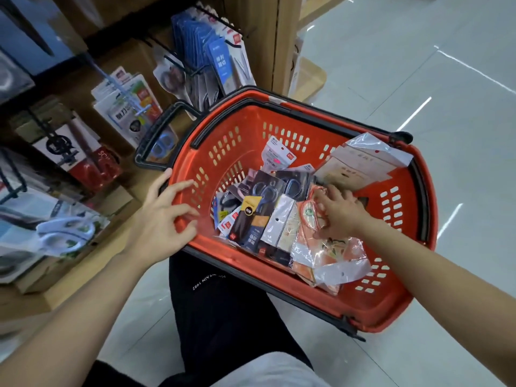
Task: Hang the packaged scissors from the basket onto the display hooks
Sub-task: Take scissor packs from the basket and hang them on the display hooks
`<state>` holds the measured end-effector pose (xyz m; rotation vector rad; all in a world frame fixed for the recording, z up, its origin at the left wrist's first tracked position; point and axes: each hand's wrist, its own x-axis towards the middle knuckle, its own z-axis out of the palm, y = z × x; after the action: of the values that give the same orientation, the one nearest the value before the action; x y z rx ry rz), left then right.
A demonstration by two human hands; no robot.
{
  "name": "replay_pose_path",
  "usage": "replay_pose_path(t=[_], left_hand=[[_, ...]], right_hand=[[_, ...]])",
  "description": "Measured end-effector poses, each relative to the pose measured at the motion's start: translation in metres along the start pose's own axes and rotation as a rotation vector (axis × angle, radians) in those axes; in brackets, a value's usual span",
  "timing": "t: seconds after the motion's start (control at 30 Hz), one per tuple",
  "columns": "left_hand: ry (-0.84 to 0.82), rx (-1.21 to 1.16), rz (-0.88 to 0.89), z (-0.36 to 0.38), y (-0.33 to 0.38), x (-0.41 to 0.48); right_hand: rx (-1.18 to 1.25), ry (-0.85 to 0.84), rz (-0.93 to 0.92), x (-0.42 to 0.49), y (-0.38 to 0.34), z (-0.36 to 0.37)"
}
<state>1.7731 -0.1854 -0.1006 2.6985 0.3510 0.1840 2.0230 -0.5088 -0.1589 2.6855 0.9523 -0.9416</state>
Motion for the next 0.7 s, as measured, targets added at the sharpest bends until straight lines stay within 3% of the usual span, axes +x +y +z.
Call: replay_pose_path(t=[0.3, 0.57, 0.7], left_hand=[[-0.055, 0.031, -0.007, -0.008, -0.006, 0.006], [-0.088, -0.006, -0.001, -0.011, -0.014, 0.011], [-0.099, 0.027, 0.01, -0.011, -0.007, 0.007]], right_hand=[[0.276, 0.108, -0.068, -0.004, -0.026, 0.007], [0.314, -0.009, 0.04, -0.009, 0.011, -0.004], [0.415, 0.028, 0.029, -0.027, 0.013, -0.011]])
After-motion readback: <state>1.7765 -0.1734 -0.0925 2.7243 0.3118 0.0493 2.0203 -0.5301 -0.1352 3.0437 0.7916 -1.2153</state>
